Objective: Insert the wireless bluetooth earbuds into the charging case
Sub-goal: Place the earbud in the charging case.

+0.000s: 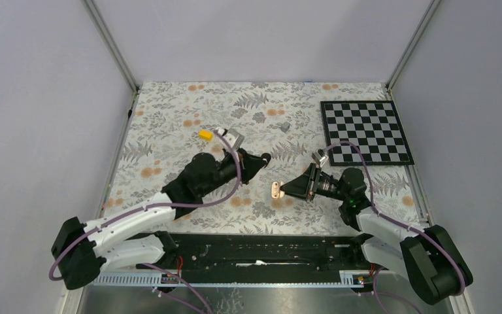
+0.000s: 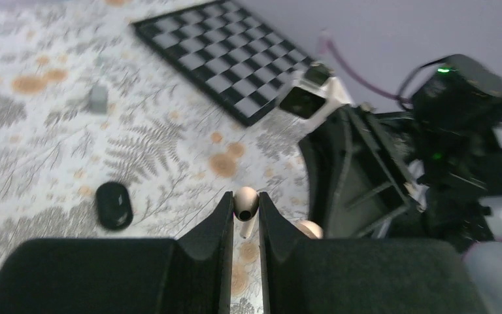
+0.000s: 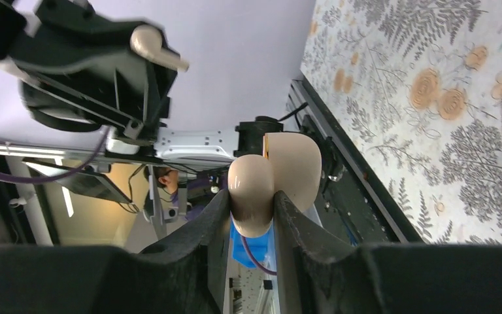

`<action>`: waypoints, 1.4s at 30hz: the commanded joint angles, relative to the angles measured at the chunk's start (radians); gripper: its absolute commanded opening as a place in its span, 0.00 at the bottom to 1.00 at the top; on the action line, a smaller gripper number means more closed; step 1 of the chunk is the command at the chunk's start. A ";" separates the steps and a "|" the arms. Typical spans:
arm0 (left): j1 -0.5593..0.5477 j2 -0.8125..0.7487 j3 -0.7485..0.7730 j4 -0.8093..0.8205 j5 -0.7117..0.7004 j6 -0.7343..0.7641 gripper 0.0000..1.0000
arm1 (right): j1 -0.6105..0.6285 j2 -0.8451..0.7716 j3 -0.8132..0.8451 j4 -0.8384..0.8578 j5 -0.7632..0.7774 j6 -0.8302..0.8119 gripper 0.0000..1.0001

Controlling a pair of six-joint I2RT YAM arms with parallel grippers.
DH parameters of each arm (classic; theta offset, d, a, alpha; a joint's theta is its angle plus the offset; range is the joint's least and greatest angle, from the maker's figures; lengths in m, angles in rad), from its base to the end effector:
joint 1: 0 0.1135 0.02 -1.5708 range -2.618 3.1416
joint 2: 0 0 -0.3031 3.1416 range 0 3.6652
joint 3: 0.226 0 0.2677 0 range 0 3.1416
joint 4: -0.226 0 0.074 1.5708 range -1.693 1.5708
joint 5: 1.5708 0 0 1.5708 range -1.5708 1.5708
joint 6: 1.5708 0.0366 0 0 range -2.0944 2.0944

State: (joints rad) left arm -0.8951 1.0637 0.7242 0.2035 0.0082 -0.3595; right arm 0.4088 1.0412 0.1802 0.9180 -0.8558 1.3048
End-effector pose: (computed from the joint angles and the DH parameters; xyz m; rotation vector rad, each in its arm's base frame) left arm 0.1551 -0.1940 0.3331 0.4821 1.7327 -0.9270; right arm 0.1544 0.0970 0.2219 -0.0035 1.9210 1.9008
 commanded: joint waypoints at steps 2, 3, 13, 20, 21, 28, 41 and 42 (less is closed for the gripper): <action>-0.001 -0.118 -0.169 0.497 0.163 0.096 0.00 | -0.008 0.063 0.013 0.296 -0.023 0.139 0.00; -0.002 -0.125 -0.189 0.537 0.167 0.094 0.00 | -0.008 0.072 0.013 0.310 -0.024 0.150 0.00; -0.002 -0.039 -0.267 0.853 0.292 0.042 0.00 | -0.008 0.091 0.014 0.446 -0.023 0.234 0.00; -0.001 0.032 -0.301 1.017 0.361 0.015 0.00 | -0.007 0.084 0.011 0.525 -0.023 0.292 0.00; -0.002 0.034 -0.309 1.038 0.361 0.010 0.00 | -0.007 0.082 0.011 0.526 -0.022 0.294 0.00; -0.002 0.027 -0.319 1.042 0.367 0.011 0.00 | -0.008 0.070 0.007 0.525 -0.027 0.287 0.00; -0.002 0.039 -0.287 1.006 0.467 0.034 0.00 | -0.008 0.029 0.008 0.481 -0.082 0.249 0.00; -0.002 0.039 -0.286 1.004 0.469 0.032 0.00 | -0.008 0.022 0.007 0.464 -0.083 0.236 0.00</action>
State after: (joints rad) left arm -0.8951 1.0973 0.4103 1.1740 0.4137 -0.3382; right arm 0.4057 1.1015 0.1802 1.3712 -0.9039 1.5856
